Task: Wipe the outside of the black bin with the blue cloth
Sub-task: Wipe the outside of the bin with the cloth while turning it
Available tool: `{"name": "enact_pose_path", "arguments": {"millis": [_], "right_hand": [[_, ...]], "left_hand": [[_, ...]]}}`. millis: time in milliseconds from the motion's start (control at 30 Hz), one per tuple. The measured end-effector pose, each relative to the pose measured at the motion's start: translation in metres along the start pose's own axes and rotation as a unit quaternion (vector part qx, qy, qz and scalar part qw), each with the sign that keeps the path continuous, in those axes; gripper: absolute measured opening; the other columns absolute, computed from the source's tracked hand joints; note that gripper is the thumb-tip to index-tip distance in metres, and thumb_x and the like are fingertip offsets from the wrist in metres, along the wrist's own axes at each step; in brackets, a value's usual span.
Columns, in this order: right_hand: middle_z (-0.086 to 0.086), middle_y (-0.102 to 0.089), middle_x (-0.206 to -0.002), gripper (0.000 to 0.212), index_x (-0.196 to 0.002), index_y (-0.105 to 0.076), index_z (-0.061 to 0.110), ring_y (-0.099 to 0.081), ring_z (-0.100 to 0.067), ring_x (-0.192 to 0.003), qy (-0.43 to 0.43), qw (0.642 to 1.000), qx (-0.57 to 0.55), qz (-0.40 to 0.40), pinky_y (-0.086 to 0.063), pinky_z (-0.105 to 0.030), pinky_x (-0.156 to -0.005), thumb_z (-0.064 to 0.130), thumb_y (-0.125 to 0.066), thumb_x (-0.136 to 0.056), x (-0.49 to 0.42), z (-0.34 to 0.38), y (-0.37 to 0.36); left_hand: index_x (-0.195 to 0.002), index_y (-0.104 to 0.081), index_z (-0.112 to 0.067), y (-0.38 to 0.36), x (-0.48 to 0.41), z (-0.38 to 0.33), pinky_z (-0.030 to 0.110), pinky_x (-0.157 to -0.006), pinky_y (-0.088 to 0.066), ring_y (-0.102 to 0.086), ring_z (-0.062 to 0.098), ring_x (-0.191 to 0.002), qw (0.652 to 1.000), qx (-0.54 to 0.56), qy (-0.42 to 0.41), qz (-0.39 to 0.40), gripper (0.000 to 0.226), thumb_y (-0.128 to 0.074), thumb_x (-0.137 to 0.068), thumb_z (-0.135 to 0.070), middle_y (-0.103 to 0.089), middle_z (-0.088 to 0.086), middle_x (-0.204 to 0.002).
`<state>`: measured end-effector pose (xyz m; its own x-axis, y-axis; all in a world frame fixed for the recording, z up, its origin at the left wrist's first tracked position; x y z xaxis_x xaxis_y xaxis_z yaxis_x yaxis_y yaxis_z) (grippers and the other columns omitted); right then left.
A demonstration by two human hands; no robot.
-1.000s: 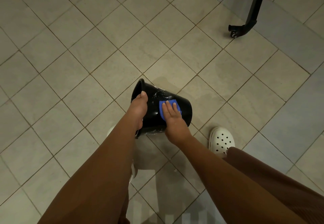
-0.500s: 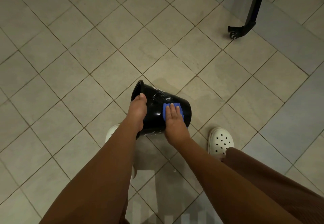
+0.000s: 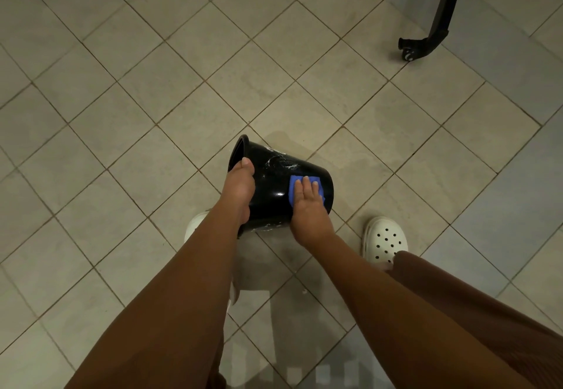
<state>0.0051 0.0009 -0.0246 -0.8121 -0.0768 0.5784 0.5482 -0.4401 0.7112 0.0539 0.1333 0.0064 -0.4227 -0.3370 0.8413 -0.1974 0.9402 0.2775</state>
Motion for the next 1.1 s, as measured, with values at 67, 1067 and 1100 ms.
{"name": "enact_pose_path", "arguments": {"millis": [67, 1067, 1100], "right_hand": [[-0.012, 0.007, -0.157, 0.094, -0.149, 0.005, 0.009, 0.006, -0.029, -0.145, -0.037, 0.999, 0.001, 0.02, -0.007, -0.043, -0.117, 0.002, -0.062, -0.083, -0.003, -0.009, 0.005], [-0.011, 0.008, -0.157, 0.089, -0.149, 0.003, 0.009, 0.005, -0.031, -0.144, -0.03, 0.998, 0.008, 0.063, -0.009, -0.044, -0.117, -0.003, -0.057, -0.084, -0.004, -0.001, 0.012], [-0.011, 0.009, -0.157, 0.088, -0.149, 0.004, 0.009, 0.007, -0.031, -0.144, -0.013, 0.998, 0.016, 0.059, -0.007, -0.044, -0.116, -0.003, -0.055, -0.086, -0.002, 0.005, 0.01]], "left_hand": [[-0.142, -0.044, -0.024, -0.001, 0.002, 0.001, 0.054, -0.105, -0.043, -0.052, 0.033, -0.118, 1.0, 0.008, 0.006, 0.001, 0.046, -0.032, -0.104, -0.046, -0.053, 0.012, -0.126], [-0.143, -0.044, -0.025, -0.001, -0.001, 0.004, 0.056, -0.105, -0.043, -0.052, 0.034, -0.12, 1.0, 0.013, -0.007, 0.003, 0.047, -0.031, -0.104, -0.046, -0.053, 0.013, -0.135], [-0.144, -0.044, -0.025, -0.001, -0.002, 0.004, 0.055, -0.105, -0.042, -0.051, 0.034, -0.121, 1.0, 0.012, -0.01, 0.0, 0.047, -0.03, -0.104, -0.046, -0.052, 0.013, -0.135]]}}
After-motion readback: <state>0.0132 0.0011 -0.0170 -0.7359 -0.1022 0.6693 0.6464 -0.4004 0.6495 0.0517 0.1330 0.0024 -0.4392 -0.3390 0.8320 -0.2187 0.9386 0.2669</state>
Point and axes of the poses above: each hand's wrist, its own x-axis away from the middle knuckle, its own y-axis out of the back of the hand, z = x × y, the point moved 3 cm from there along -x, towards the middle knuckle
